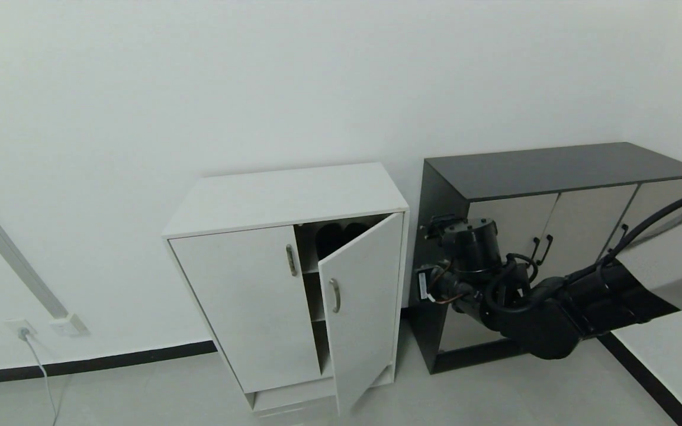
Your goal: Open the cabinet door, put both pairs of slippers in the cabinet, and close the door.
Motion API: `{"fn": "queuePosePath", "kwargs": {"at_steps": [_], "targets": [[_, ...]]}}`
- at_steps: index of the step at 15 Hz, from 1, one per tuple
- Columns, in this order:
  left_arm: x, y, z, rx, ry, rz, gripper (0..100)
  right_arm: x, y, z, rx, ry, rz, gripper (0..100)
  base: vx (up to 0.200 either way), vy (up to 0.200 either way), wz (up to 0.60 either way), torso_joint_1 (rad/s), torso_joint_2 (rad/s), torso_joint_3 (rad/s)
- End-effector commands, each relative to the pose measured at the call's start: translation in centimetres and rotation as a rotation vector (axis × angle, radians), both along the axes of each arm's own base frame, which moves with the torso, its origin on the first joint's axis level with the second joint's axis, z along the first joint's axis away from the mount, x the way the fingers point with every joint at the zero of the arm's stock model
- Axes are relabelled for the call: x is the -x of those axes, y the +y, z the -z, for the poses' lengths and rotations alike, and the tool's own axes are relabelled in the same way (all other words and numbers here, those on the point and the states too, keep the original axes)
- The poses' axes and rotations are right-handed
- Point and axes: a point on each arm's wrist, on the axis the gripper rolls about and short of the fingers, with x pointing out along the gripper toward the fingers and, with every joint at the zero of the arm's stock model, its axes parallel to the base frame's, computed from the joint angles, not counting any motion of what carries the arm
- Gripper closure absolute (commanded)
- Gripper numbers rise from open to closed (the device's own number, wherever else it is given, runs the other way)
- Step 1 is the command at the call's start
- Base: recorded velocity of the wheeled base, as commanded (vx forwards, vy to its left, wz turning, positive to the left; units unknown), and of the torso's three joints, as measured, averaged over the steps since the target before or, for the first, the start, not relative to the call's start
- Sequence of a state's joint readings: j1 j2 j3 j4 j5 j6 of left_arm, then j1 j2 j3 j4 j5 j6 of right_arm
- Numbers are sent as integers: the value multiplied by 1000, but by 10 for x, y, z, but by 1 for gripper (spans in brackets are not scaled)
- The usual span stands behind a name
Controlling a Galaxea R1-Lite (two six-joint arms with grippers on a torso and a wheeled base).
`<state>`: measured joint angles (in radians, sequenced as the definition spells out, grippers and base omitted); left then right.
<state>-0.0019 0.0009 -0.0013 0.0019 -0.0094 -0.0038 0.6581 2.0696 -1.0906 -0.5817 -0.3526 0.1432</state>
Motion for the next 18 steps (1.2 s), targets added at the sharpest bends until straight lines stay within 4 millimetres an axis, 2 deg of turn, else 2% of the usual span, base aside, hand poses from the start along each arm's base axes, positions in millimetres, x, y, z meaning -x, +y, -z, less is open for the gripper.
{"fn": "queuePosePath", "kwargs": {"at_steps": [1, 3, 6, 12, 18], "targets": [[0, 0, 0, 1, 2, -1, 100, 5, 2, 1, -1, -1, -14, 100, 0, 0, 600, -2, 2, -2], [0, 0, 0, 1, 0, -1, 100, 7, 1, 5, 6, 11, -18, 100, 0, 0, 600, 7, 5, 0], [0, 0, 0, 2, 0, -1, 100, 12, -2, 11, -10, 6, -90, 100, 0, 0, 0, 0, 0, 0], [0, 0, 0, 1, 2, -2, 100, 36, -16, 41, -20, 10, -321, 100, 0, 0, 0, 0, 0, 0], [0, 0, 0, 1, 0, -1, 100, 50, -20, 55, -14, 46, -364, 100, 0, 0, 0, 0, 0, 0]]}}
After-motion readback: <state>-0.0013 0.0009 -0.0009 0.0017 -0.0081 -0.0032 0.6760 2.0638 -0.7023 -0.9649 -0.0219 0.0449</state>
